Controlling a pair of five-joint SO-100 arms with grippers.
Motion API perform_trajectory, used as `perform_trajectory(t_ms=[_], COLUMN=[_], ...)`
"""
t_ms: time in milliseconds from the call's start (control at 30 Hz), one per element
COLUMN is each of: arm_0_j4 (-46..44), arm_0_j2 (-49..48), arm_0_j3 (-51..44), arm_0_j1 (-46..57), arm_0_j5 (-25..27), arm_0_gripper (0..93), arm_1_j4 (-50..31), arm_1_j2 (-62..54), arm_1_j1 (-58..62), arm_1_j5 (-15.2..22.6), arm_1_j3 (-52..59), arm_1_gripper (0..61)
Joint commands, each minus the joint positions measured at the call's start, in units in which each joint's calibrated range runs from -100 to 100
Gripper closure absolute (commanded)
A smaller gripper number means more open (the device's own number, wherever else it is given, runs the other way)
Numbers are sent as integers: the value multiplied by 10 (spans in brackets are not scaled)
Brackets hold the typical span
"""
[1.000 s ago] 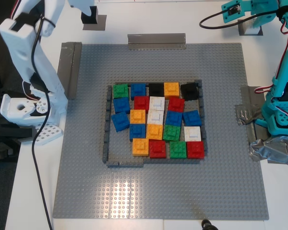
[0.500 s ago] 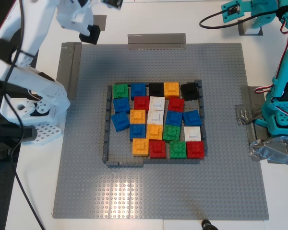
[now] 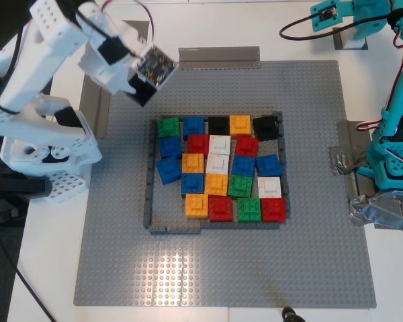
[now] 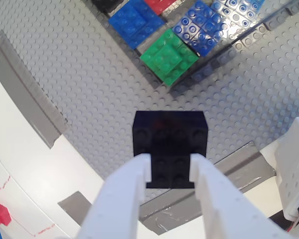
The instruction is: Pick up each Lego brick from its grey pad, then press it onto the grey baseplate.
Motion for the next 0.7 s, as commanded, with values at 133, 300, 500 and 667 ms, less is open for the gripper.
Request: perform_trajectory(t_ms=[133,300,500,667], arm_0_j4=[115,193,297,319], arm_0_j2=[-90,-187,-285,-306], arm_0_j3=[-67,-63,-60,-58], arm_0_j1=[-11,-43,-99,-126], arm_0_j5=[6,21,60,92], arm_0_gripper=[927,927,927,927], arm_1_j4=[13,14,-9,-68], arm_1_j2=[-58,-65,-77,-84], arm_1_j1=[139,212,299,366], arm_1_j5=[-10,-19,-16,-2], arm_1_j3=[41,74,124,158], arm_1_gripper=[612,612,612,612])
